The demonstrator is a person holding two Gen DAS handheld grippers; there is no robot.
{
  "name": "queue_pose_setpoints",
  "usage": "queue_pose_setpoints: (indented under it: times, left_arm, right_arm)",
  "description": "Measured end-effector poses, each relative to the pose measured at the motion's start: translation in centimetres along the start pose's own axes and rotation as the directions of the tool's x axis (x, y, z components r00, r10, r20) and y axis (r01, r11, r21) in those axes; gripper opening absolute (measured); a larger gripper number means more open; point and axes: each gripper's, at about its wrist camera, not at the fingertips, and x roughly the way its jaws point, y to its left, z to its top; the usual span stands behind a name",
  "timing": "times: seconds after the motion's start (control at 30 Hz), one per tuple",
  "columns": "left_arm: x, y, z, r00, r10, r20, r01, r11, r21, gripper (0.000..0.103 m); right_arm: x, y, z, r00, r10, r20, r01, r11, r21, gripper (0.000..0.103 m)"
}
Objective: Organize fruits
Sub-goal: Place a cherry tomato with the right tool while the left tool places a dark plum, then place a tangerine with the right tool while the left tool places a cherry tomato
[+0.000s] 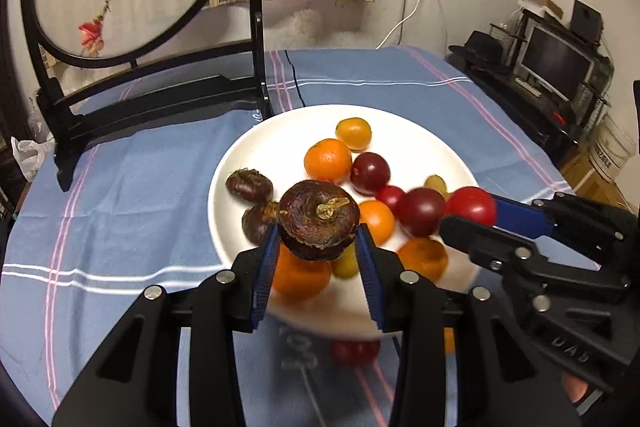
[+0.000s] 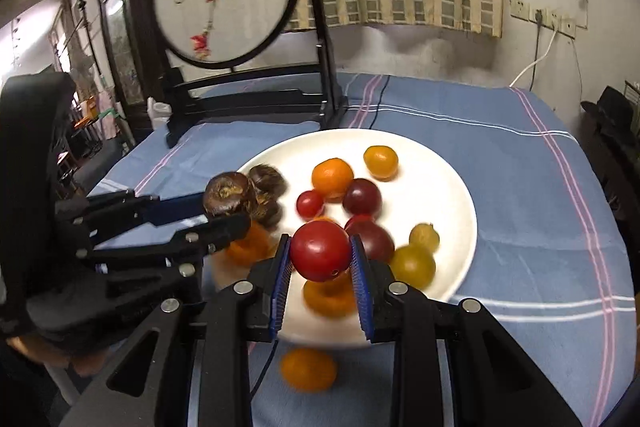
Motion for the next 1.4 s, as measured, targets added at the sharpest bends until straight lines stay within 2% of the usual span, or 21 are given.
queue_pose_setpoints:
  times: [0.17, 0.2, 0.3, 0.43, 0.53, 0.77, 0.93, 1.1, 1.3, 1.4]
  left_arm:
    - [2.4, 0.2, 0.8, 0.999, 0.027, -0.032, -0.028, 0.999, -0.019, 0.038]
    - [2.7, 0.6, 1.0, 0.999, 0.031, -0.038, -0.032, 0.999, -0.034, 0.039]
    - [2.4, 1.5, 1.1, 0.999, 0.033, -0.031, -0.036, 0.996, -0.085, 0.055]
    - [0.8, 1.6, 0.8, 1.0, 0.03, -0.005, -0.031, 0.996, -0.089, 0.06]
    - [-0.7, 1.6, 0.2, 1.0, 0.018, 0.002, -0.018, 0.994, -0.104, 0.066]
    - [-3.9, 1.2, -2.7, 1.0, 0.002, 0.027, 0.001, 0.995, -0.102, 0.067]
    - [-5.5, 1.1, -4.8, 0.999, 0.031, 0.042, -0.026, 0.994, -0.103, 0.07]
    - [-6.0, 1.2, -6.6, 0.999, 0.036, 0.035, -0.031, 0.992, -0.119, 0.071]
    - [-6.2, 0.7, -7.9, 0.995, 0.095, 0.035, -0.091, 0.991, -0.101, 0.071]
    - [-5.9, 0.7, -8.2, 0.994, 0.103, 0.033, -0.099, 0.991, -0.09, 0.071]
  right_arm:
    - [2.4, -0.9, 1.0, 1.0, 0.002, -0.006, -0.002, 1.0, 0.031, 0.031]
    - [2.6, -1.1, 1.2, 1.0, 0.014, -0.008, -0.014, 0.999, 0.044, 0.038]
    - [2.2, -1.9, 1.3, 1.0, 0.015, 0.018, -0.017, 0.996, 0.088, 0.049]
    - [0.6, -2.2, 0.6, 0.999, 0.023, 0.028, -0.026, 0.996, 0.091, 0.051]
    - [-0.9, -2.2, -0.4, 0.999, 0.026, 0.026, -0.028, 0.996, 0.085, 0.058]
    - [-3.8, -1.1, -3.6, 1.0, 0.015, -0.006, -0.014, 1.0, 0.015, 0.059]
    - [-4.4, -0.5, -5.2, 1.0, 0.009, -0.028, -0.009, 1.0, 0.005, 0.059]
    - [-4.2, 0.3, -6.3, 0.998, -0.008, -0.062, 0.007, 1.0, -0.006, 0.059]
    - [-3.0, 1.3, -7.5, 0.995, -0.019, -0.101, 0.017, 1.0, -0.022, 0.059]
    - [-2.3, 1.7, -7.8, 0.992, -0.043, -0.119, 0.039, 0.999, -0.033, 0.059]
